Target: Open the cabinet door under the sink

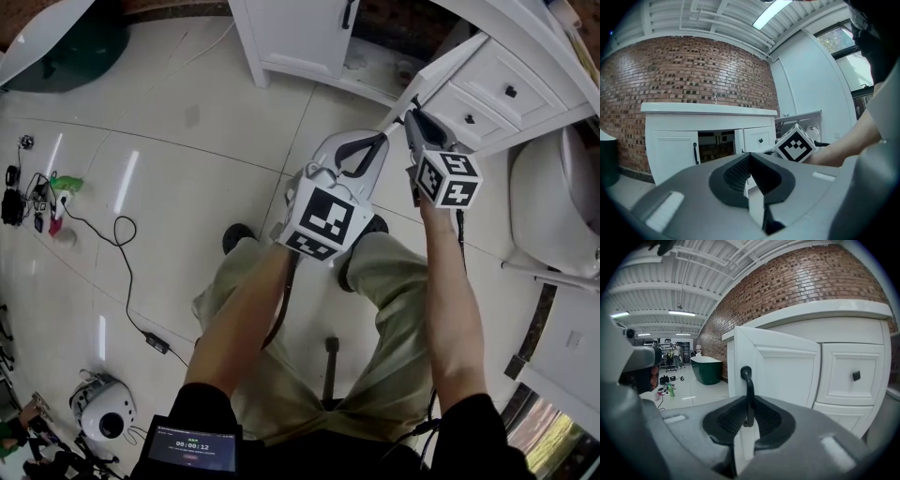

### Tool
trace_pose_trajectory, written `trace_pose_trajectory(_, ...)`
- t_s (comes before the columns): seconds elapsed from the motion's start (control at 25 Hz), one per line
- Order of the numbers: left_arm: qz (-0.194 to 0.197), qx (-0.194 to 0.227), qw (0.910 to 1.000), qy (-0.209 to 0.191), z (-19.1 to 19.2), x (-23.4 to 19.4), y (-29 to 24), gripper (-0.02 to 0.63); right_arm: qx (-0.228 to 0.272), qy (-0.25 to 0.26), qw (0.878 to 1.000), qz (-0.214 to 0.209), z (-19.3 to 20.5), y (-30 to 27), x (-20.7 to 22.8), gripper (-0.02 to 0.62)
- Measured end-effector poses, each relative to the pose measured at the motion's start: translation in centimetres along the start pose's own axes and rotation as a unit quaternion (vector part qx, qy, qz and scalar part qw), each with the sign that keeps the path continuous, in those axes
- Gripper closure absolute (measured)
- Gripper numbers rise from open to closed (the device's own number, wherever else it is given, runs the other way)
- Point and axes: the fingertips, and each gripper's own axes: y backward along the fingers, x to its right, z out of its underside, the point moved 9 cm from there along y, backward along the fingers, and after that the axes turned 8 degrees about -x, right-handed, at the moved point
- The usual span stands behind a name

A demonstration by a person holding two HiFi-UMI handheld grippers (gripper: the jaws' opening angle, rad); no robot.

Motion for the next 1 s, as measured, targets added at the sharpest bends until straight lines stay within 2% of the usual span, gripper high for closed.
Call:
trace_pose_trajectory(0.36, 0.008, -0.021, 0.9997, -0.003, 1.3, 3.7, -1.3, 0.589, 0.004, 0.007, 1.0, 0.014, 2.0, 3.8, 2.3, 0.571)
trace_pose_trajectory(0.8, 0.034, -0.022, 0.9991, 0.013, 1.4, 6.6, -4.7, 0.589, 0.014, 0.03, 0.999, 0.003, 3.6, 6.7, 5.7, 0.572)
trace_pose_trajectory(1.0, 0.044, -0.026, 0.9986, 0.013, 1.7, 7.8, -6.4, 0.589, 0.026, 0.025, 0.999, 0.008, 4.8, 8.5, 8.4, 0.574)
